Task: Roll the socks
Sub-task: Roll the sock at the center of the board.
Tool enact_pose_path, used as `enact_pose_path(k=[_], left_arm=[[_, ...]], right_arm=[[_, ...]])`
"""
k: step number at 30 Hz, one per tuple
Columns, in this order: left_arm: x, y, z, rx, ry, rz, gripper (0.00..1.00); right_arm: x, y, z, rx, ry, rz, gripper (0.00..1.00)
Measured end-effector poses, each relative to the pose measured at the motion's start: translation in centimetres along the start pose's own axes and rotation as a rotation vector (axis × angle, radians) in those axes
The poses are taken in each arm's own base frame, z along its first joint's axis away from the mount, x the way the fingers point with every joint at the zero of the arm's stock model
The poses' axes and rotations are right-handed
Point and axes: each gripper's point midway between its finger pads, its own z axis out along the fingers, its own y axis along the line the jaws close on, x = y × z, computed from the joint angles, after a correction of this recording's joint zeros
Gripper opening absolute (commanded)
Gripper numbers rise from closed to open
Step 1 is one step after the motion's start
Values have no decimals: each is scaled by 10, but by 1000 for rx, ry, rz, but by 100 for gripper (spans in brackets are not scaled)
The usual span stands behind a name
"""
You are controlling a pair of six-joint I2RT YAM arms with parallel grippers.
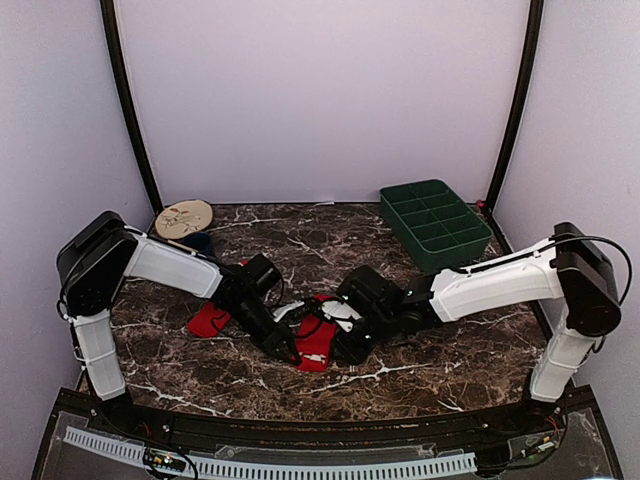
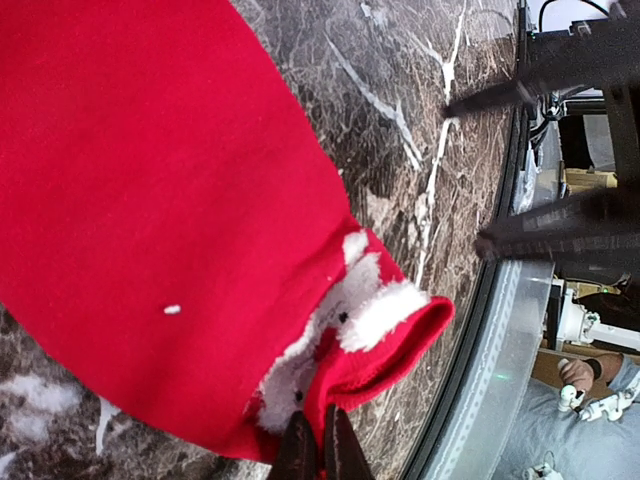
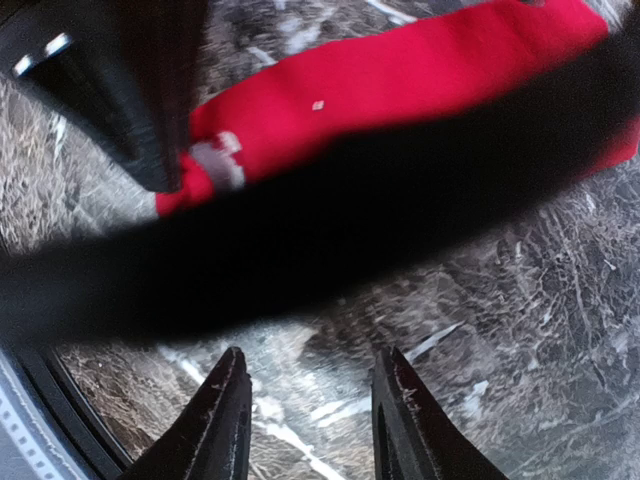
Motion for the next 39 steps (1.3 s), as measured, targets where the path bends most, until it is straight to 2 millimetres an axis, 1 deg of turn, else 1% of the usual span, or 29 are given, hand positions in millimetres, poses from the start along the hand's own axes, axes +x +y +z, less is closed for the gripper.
enact_pose_path(k=[4,10,15,20,24,33,39], left_arm=[[2,0,1,26,26,-22,0],[9,1,3,74,67,-56,0],[11,0,5,114,94,-84,0],[12,-1,5,142,108,-106,0],[11,-2,6,158,116,-120,0],[10,-6,4,186,130,-132,0],[13,-6,5,190,142,-140,0]], right_arm=[[4,16,-7,83,-49,-118,38],[1,20,-14,211,-109,-239,38],[-3,33,-19,280,-155,-340,38],[-6,44,-22,312,-185,-421,38],[-5,53,-19,322,-179,-489,39],[8,79,-4,316,-144,-634,40],[5,87,5,326,-131,-698,41]])
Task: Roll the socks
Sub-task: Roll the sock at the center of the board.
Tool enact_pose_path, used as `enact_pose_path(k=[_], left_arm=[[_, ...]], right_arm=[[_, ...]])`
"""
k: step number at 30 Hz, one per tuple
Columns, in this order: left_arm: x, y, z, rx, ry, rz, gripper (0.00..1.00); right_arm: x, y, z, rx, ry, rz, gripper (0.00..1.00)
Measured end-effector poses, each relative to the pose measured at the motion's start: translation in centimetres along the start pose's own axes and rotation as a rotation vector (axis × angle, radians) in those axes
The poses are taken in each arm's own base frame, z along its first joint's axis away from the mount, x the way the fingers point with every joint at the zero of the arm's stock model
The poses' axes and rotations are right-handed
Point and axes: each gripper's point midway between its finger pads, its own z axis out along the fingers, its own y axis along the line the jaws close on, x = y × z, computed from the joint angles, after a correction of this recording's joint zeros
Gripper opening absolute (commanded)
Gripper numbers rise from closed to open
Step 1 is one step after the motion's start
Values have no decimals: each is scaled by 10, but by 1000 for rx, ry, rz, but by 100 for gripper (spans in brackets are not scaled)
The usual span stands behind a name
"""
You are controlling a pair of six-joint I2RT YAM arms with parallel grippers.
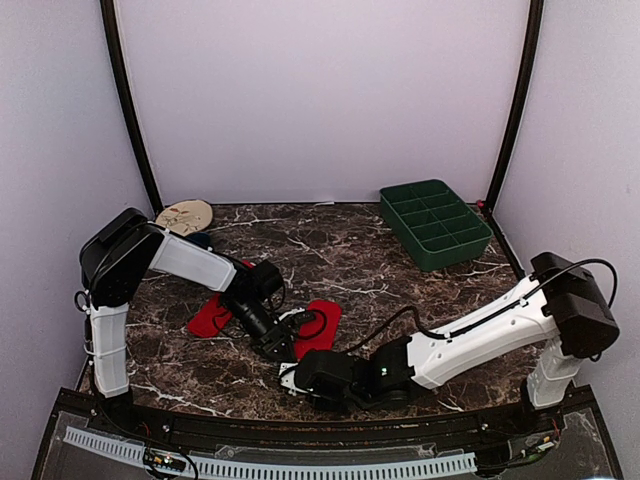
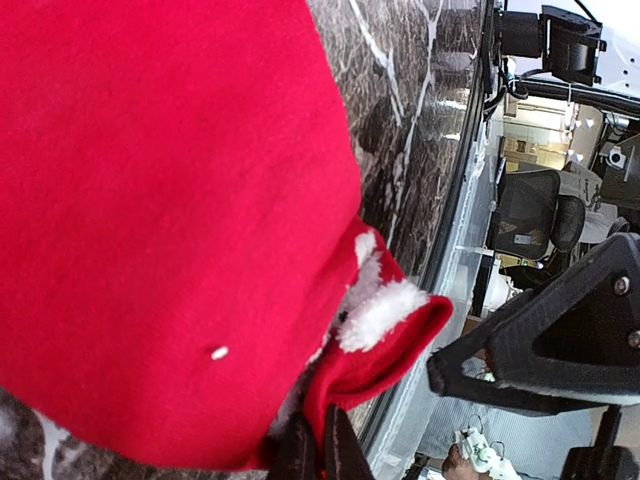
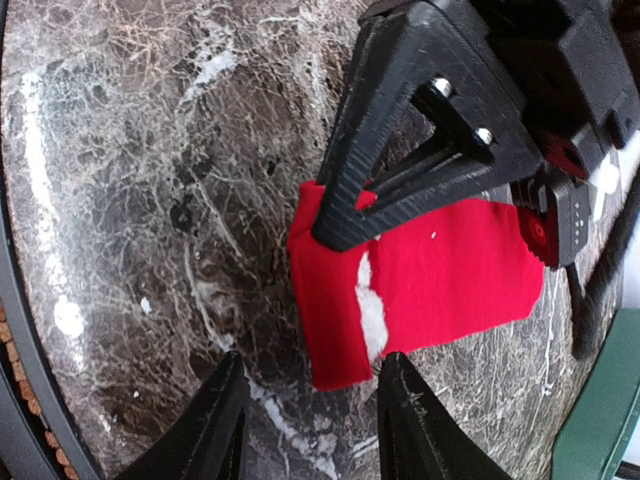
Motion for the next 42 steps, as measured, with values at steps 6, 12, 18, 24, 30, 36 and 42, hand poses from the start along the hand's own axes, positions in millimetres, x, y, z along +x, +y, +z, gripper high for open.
enact_pose_path(k=[6,12,18,24,30,36,42], left_arm=[[2,-2,0,10,6,-7,0],[3,-3,0,20,10,-10,0],[5,-3,1,26,20,-19,0],[3,-4,1,37,22,-22,0],[3,-5,1,41,22,-22,0],[3,-6,1,45,22,-22,0],[3,-6,1,49,23,-24,8]], right_arm=[[7,4,13,24,37,-65,41],[16,6,22,42,70,-111,40],[19,4,25,46,77,-130,36],[21,1,28,44,84,-148,27],[23,1,31,27,88,-159,18],[24,1,33,5,90,-154,10],[26,-1,35,-16,91,-131,8]])
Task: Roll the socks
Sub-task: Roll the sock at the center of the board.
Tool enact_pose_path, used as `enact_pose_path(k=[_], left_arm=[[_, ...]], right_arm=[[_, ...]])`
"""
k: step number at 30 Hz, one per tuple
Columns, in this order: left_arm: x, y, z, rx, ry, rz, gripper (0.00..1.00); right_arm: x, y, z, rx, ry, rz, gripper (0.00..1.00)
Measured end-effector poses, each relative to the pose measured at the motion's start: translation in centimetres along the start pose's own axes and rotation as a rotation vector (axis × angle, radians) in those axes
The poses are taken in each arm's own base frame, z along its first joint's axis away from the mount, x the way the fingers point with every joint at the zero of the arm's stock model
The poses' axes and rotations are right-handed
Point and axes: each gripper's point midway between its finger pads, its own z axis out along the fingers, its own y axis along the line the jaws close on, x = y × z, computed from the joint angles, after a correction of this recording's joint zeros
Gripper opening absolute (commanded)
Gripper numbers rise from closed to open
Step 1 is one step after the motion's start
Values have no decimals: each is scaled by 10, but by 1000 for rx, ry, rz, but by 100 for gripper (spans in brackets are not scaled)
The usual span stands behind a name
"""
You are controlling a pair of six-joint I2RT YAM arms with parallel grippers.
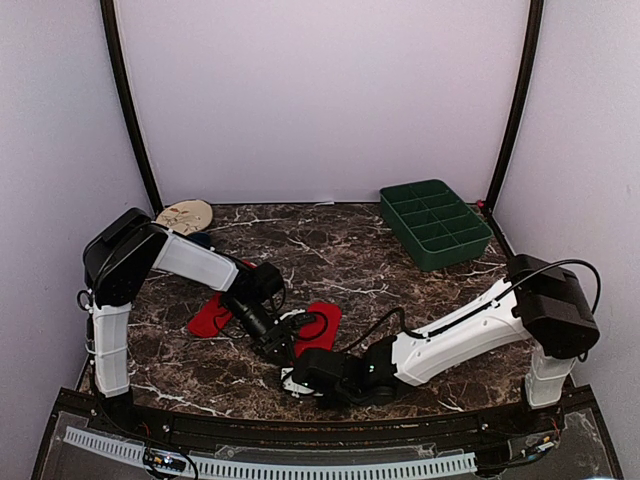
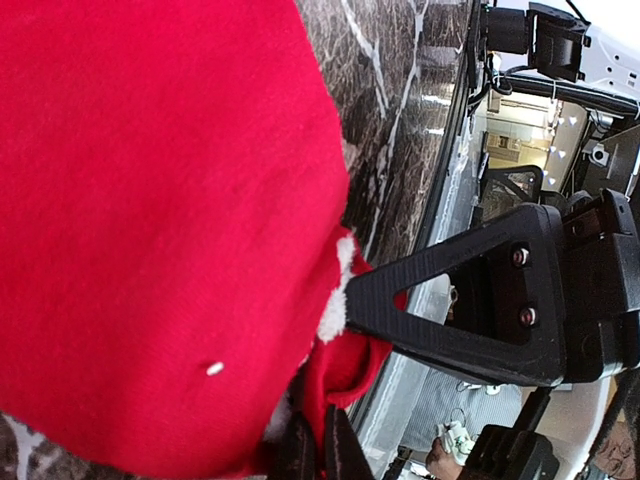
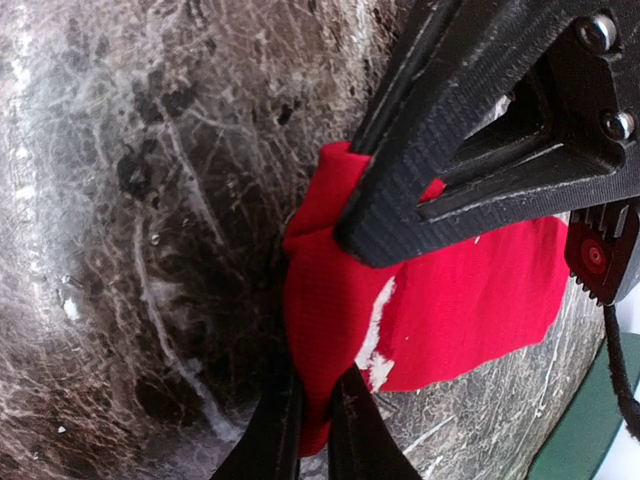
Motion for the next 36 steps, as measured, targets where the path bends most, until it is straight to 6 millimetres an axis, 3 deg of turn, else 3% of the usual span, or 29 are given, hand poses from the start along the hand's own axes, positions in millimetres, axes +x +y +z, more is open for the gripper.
enact_pose_path(k=[4,12,22,36], left_arm=[[0,1,0,0,0,0,28],[-2,0,-14,39,-63,-32,54],[-16,5,-54,35,-231,-50,59],[-8,15,-76,-64,-428,-57,61]], right_arm=[[0,-2,2,-17,-2,20,7],[-1,-7,6,-62,-11,80,4],[-2,-6,6,-138,-7,149,4],[2,-11,4,-376,6,361,4]])
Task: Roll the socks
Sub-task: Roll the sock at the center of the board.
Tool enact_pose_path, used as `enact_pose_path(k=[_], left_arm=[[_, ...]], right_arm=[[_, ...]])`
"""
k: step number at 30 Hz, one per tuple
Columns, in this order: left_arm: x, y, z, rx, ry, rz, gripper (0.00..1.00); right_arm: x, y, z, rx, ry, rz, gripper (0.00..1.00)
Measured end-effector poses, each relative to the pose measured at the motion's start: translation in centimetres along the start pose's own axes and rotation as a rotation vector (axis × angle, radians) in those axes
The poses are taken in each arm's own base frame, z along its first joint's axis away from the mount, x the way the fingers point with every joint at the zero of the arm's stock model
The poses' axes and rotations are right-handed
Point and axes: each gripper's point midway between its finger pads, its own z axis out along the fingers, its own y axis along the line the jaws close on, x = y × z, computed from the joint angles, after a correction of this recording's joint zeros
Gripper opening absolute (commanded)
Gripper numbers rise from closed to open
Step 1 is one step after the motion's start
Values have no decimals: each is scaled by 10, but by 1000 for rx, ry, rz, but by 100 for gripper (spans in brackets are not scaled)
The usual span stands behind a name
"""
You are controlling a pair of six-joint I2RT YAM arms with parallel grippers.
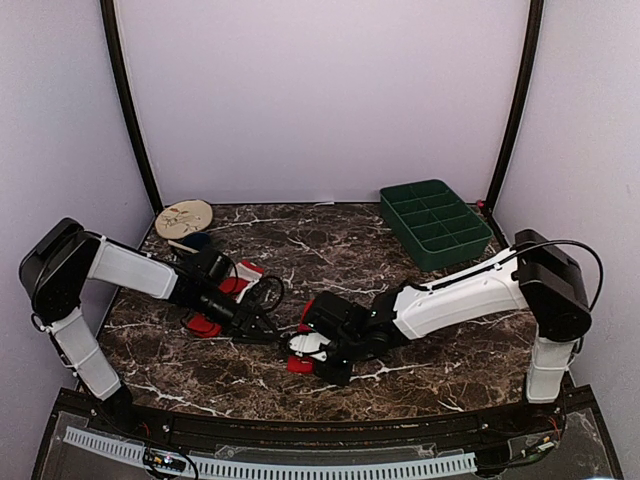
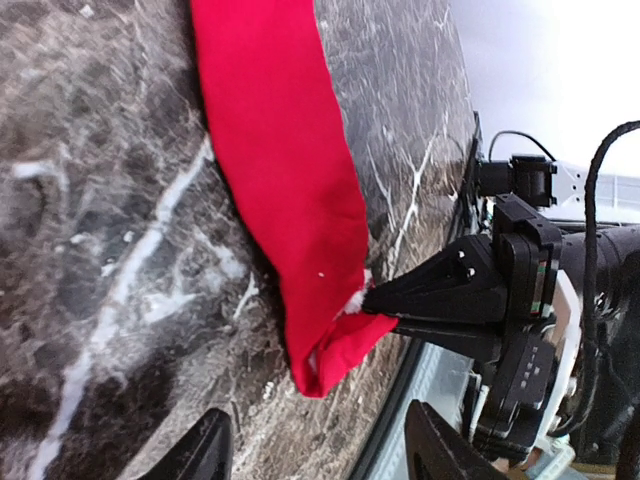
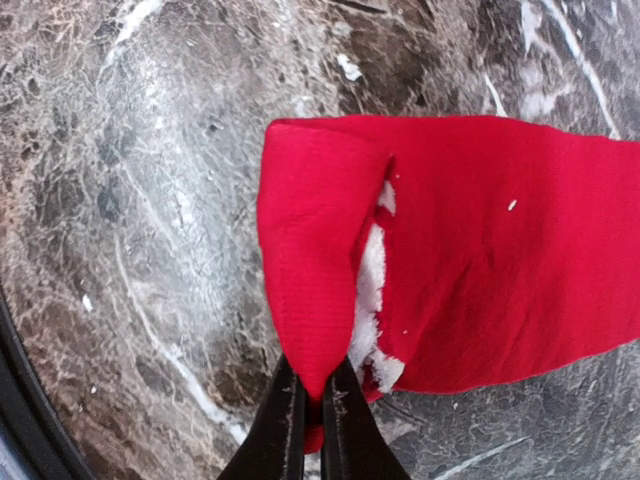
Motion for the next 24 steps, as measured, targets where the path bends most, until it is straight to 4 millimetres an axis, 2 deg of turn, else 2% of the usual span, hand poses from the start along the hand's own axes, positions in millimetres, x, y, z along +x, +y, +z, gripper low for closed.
enact_pose_path(k=[5,12,19,24], left_arm=[[-5,2,-11,-63,-110,34,60],[-7,13,-19,-201,-225,91,58],[3,-11,3,-307,-226,322,56],[3,-23,7,-345,-245,452,56]], right_arm=[[3,-3,-7,-119,30,94,3],[-2,-4,-15,-348,38,241,3],[7,5,-6,-600,83,376,3],[9,6,-9,-695,90,439,3]])
